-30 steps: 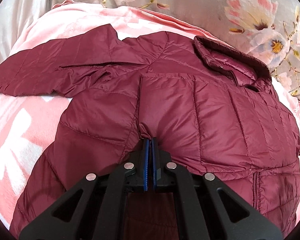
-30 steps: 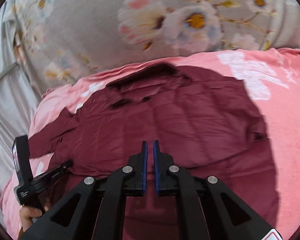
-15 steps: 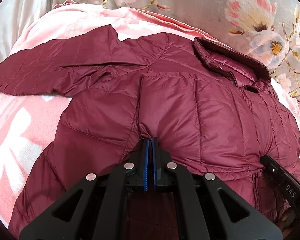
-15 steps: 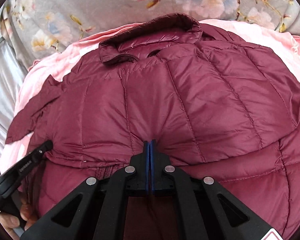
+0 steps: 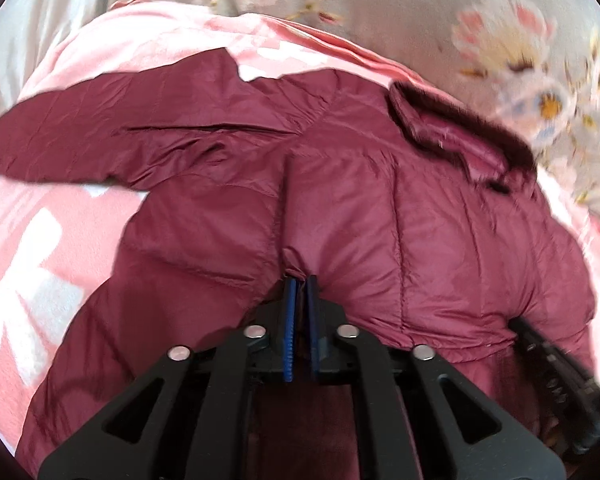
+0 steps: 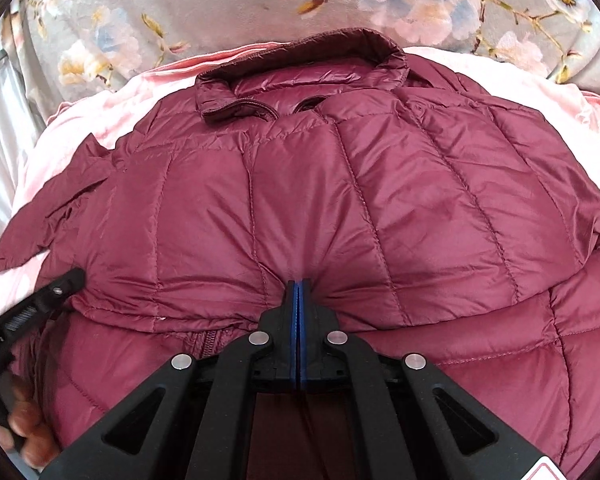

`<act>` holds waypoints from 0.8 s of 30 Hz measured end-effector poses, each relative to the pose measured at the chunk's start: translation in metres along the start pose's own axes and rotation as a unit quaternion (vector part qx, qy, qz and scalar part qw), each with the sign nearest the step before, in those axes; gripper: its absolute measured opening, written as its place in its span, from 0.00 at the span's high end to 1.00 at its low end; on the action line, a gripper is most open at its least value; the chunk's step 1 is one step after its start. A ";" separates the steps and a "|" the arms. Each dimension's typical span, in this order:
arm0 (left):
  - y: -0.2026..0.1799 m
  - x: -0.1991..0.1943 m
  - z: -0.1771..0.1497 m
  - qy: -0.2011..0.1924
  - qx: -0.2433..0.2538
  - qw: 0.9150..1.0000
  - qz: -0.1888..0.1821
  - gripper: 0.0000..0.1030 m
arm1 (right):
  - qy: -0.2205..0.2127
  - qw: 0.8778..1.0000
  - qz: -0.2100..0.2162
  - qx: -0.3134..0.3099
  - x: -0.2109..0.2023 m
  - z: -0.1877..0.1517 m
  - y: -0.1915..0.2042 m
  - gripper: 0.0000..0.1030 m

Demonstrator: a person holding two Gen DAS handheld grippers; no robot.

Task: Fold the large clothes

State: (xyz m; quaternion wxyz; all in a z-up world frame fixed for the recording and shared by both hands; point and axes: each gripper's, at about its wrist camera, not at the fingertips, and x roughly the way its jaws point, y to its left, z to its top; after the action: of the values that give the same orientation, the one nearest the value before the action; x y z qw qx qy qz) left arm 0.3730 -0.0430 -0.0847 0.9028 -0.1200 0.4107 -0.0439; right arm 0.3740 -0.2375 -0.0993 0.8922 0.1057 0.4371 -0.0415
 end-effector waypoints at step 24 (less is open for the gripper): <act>0.392 -0.065 0.093 -0.101 -0.363 0.914 0.150 0.30 | -0.002 0.998 -0.054 -0.043 0.001 0.000 0.016 1.00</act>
State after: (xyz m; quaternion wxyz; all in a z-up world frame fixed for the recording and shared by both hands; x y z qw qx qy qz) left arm 0.3926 0.3650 -0.0769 0.8298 -0.3800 0.3181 0.2568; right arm 0.3773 -0.2218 -0.0976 0.8932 0.0436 0.4418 -0.0712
